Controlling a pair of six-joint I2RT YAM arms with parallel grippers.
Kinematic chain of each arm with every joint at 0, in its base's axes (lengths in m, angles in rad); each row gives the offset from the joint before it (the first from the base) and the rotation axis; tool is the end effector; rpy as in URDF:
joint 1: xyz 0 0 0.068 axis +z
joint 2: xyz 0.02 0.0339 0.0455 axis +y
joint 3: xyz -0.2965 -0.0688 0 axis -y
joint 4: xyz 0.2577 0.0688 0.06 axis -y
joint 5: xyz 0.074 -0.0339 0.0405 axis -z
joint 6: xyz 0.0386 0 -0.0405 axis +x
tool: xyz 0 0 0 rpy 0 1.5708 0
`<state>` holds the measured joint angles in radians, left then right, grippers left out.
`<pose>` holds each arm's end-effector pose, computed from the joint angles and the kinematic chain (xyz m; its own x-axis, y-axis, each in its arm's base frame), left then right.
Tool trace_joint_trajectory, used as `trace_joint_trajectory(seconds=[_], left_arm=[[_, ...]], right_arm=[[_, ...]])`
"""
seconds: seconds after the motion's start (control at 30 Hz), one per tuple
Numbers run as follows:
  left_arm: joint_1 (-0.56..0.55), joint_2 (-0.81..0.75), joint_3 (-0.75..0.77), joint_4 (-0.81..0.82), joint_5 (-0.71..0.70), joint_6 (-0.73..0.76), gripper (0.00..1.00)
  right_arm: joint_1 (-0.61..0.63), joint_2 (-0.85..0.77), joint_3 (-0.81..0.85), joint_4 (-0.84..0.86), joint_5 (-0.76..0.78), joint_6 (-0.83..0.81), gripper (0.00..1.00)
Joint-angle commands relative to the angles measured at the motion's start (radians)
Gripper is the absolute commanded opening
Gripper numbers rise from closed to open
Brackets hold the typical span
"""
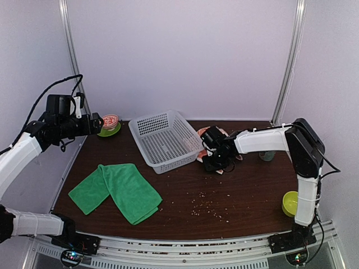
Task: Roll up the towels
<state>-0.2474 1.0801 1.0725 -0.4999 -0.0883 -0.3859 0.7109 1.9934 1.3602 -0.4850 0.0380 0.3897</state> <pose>0.2303 -0.0547 0.3784 -0.5002 -0.2604 -0.8258 -0.0206 0.9570 -0.2892 0.3299 0.2821 0.1786 -0.8733 -0.2510 -0.4175 -0.3326 0.9334 0.1345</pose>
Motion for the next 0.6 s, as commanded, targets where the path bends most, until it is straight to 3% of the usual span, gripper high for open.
trace_joint_trajectory(seconds=[0.0, 0.07, 0.17, 0.37, 0.57], left_arm=[[0.008, 0.019, 0.03, 0.003, 0.014, -0.008, 0.95], [0.009, 0.025, 0.029, 0.003, 0.017, -0.01, 0.95], [0.009, 0.035, 0.026, 0.003, 0.021, -0.016, 0.95], [-0.006, 0.111, -0.003, 0.027, 0.108, -0.139, 0.92], [-0.086, 0.292, -0.084, 0.213, 0.201, -0.35, 0.89]], right_arm=[[-0.013, 0.024, 0.032, -0.04, 0.035, 0.004, 0.31], [-0.022, 0.023, 0.029, -0.04, 0.034, 0.007, 0.22], [-0.034, -0.003, 0.005, -0.025, 0.046, 0.016, 0.0], [-0.057, -0.133, -0.081, -0.002, 0.084, 0.028, 0.0], [-0.056, -0.255, -0.179, 0.016, 0.09, 0.03, 0.0]])
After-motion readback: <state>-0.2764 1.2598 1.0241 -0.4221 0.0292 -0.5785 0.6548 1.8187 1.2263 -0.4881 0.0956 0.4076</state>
